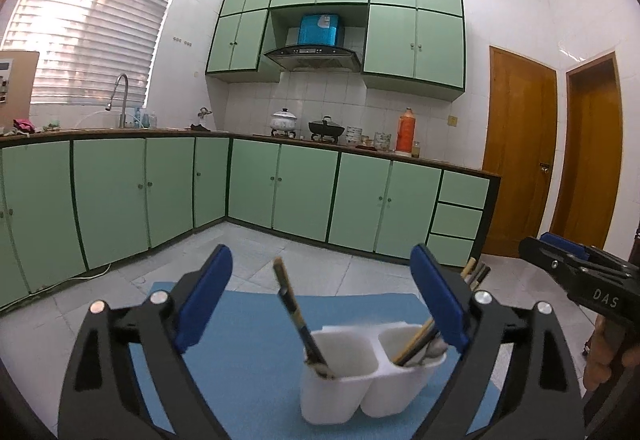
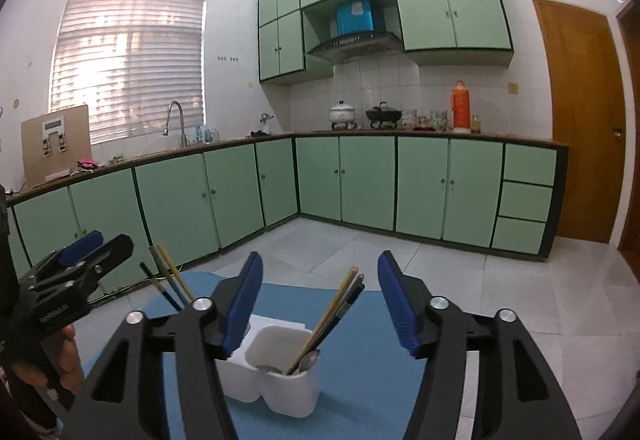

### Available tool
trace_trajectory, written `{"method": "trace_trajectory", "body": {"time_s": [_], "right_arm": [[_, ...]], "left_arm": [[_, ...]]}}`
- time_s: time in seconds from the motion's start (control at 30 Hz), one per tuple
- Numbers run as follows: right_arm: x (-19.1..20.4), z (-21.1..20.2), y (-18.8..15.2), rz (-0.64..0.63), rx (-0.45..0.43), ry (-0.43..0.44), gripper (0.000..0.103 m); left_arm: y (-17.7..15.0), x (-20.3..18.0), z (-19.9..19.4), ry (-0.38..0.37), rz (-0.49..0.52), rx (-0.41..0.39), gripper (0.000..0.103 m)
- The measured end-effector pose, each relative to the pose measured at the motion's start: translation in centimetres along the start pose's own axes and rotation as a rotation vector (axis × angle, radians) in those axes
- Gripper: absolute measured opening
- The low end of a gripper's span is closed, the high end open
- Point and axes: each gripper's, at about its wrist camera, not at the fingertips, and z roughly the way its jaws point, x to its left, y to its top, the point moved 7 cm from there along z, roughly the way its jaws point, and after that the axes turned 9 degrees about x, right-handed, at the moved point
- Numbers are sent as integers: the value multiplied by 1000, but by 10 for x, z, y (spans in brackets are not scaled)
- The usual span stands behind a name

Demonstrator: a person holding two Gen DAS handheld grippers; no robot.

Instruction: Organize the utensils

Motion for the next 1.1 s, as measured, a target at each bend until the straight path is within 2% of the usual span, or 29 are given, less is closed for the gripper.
{"method": "trace_trajectory", "body": {"time_s": [0.27, 0.37, 0.63, 0.93, 1.1], "right_arm": [[17, -34, -30, -19, -23, 1, 80], [22, -42, -41, -10, -19, 12, 84], [33, -54, -76, 17, 22, 20, 90], [42, -64, -107, 44, 63, 32, 90], [44, -65, -118, 47, 94, 20, 90]], "left_arm": [[-23, 7, -41, 44, -2, 14, 98], [-34, 7, -55, 58, 2, 24, 98], [-67, 8, -82, 85, 28, 57, 98], [-94, 13, -98, 100, 13, 96, 98], [-107, 13, -96, 103, 12, 161, 98]]}}
